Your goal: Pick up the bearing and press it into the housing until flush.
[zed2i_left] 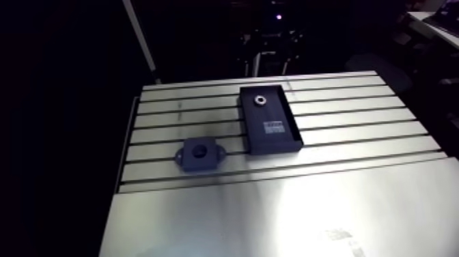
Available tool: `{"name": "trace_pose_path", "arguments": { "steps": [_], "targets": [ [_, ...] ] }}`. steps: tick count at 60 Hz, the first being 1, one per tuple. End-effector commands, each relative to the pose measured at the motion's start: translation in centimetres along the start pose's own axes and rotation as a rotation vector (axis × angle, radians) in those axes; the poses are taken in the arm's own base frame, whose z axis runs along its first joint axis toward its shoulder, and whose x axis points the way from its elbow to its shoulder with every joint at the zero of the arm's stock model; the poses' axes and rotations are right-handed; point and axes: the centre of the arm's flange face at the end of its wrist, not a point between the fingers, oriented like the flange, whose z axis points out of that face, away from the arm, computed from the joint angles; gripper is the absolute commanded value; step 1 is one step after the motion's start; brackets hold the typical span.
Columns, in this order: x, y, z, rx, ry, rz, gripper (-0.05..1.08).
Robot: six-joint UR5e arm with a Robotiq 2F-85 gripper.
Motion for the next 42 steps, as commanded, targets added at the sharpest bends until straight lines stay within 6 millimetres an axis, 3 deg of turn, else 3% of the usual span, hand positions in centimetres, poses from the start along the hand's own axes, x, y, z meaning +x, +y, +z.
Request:
{"name": "trace_pose_path", "arguments": {
  "steps": [1, 25, 42],
  "targets": [
    [0.0, 0.0, 0.9, 0.0, -0.033, 0.014, 0.02],
    [0.3, 0.2, 2.5, -0.003, -0.051, 0.017, 0.02],
    [0.7, 0.2, 3.4, -0.004, -0.055, 0.017, 0.09]
  ]
}}
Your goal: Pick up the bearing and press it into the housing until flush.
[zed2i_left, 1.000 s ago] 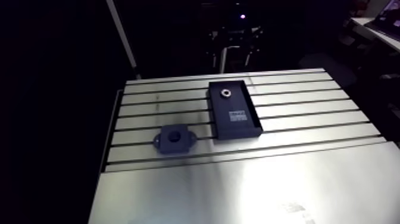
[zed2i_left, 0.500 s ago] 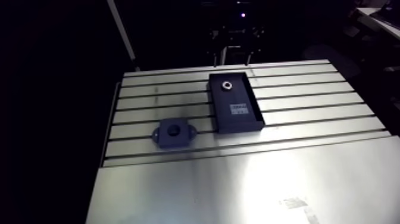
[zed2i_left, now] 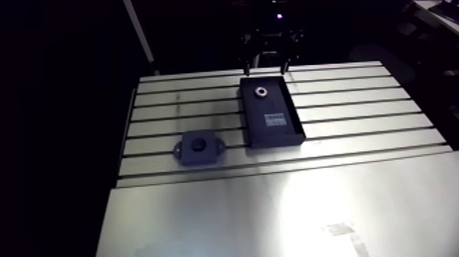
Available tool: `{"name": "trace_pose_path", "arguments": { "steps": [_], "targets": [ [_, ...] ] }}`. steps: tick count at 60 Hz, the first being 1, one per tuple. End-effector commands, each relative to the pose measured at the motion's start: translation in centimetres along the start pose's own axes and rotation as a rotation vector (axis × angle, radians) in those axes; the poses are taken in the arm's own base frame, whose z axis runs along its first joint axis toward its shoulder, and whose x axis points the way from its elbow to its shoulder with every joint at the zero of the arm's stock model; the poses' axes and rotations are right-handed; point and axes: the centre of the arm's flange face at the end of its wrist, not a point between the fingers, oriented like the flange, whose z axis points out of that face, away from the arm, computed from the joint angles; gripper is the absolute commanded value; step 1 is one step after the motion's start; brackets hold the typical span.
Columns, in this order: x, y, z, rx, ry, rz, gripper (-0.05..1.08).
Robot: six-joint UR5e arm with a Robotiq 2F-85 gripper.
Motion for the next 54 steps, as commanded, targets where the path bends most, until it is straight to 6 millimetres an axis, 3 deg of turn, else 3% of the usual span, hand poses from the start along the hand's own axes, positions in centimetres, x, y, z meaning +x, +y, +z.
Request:
{"name": "trace_pose_path", "arguments": {
  "steps": [1, 27, 54],
  "targets": [
    [0.3, 0.0, 1.2, 0.0, -0.014, 0.001, 0.09],
    [0.7, 0.0, 2.8, 0.004, -0.035, 0.003, 0.3],
    [1.2, 0.1, 3.5, 0.001, -0.025, 0.002, 0.34]
  ]
}}
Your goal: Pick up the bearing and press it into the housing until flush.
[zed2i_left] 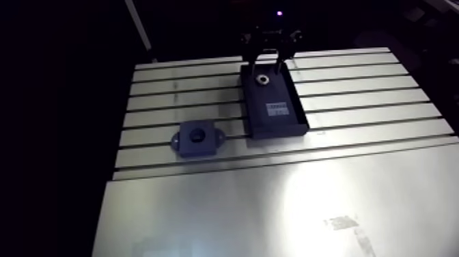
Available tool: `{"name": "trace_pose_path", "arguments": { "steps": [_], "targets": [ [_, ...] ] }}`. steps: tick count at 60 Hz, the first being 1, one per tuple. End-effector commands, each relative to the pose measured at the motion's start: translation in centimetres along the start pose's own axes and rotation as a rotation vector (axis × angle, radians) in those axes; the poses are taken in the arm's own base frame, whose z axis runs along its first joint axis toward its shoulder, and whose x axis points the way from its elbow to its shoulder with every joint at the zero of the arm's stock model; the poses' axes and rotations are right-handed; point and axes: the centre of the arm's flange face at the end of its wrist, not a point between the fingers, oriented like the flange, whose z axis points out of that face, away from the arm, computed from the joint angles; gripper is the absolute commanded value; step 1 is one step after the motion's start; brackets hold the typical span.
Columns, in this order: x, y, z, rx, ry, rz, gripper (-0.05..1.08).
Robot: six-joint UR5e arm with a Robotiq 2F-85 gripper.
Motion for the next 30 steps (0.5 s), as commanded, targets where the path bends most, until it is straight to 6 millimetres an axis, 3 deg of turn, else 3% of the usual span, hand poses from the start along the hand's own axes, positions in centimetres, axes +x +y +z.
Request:
{"name": "trace_pose_path", "arguments": {
  "steps": [1, 30],
  "targets": [
    [0.36, 0.04, 0.24, -0.003, 0.018, 0.0, 0.34],
    [0.11, 0.27, 0.99, -0.028, 0.006, 0.0, 0.35]
  ]
}}
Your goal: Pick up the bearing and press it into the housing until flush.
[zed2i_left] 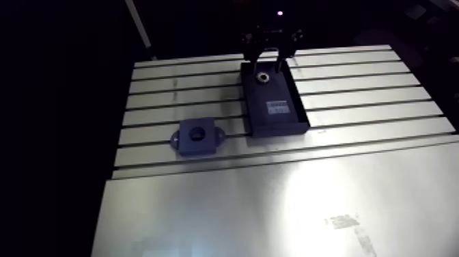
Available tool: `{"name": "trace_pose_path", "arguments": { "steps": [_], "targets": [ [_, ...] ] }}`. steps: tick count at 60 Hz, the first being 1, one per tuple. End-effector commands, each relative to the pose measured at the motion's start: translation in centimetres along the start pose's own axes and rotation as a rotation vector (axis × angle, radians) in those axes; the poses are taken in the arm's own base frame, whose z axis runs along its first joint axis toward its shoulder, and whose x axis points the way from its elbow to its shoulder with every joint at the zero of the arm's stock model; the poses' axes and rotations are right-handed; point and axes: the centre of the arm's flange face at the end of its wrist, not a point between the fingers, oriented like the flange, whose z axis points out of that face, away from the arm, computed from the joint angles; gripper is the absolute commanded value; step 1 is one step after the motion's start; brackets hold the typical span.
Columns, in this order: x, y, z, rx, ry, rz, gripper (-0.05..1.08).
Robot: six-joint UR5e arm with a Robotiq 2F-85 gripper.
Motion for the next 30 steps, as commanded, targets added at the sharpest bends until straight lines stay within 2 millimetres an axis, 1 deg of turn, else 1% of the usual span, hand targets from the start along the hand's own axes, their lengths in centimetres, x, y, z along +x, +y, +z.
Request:
{"name": "trace_pose_path", "arguments": {
  "steps": [1, 18, 30],
  "targets": [
    [-0.09, 0.11, 0.42, -0.013, -0.007, 0.0, 0.35],
    [-0.27, -0.04, 0.69, -0.009, -0.013, 0.0, 0.36],
    [-0.13, -0.06, 0.46, -0.008, 0.007, -0.003, 0.36]
  ]
}}
